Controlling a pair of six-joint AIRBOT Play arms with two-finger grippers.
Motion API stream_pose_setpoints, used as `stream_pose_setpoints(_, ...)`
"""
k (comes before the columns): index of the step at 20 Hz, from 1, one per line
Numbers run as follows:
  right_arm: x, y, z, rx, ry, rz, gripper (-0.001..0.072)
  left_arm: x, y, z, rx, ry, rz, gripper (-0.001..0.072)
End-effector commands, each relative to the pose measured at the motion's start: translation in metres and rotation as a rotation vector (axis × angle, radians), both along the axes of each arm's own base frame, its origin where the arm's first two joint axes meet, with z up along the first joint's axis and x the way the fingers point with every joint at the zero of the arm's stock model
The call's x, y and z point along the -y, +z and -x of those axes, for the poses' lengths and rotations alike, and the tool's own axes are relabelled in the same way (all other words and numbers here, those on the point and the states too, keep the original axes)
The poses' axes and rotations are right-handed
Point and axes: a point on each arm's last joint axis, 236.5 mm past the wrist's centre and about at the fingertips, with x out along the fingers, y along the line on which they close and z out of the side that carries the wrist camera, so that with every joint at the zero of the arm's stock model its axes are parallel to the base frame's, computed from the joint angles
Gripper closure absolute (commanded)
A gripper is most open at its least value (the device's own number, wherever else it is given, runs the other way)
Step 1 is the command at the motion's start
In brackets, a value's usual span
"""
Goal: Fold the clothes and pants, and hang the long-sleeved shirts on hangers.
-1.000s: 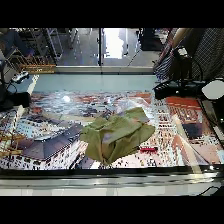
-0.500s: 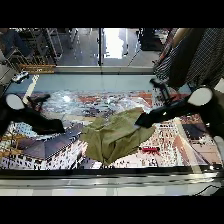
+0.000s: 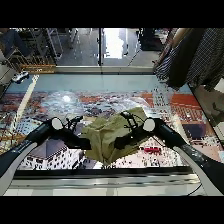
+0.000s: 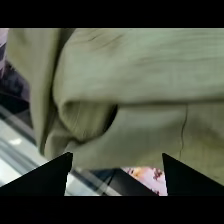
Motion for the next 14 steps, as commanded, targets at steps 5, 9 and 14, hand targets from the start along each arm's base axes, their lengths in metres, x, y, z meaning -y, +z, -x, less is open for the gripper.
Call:
stream_pose_setpoints(5,-0.002,-0.038,-0.027,-0.039,-0.080,0.082,0.0615,0.029,-0.011,-0.029,0.055,-0.031,0.016,0.0670)
stream_pose_setpoints(9,0.019,0.031,-0.052,0.076,-0.011,0.133,0.0692,0.038,0.023,-0.015,0.023,-0.153,0.064,0.0698)
stream_pose_setpoints(14,0.052,0.201,0.005,0.268,0.094,0.127,0.0694,0.046,0.211,0.004,0.305,-0.285,0.298,0.0699)
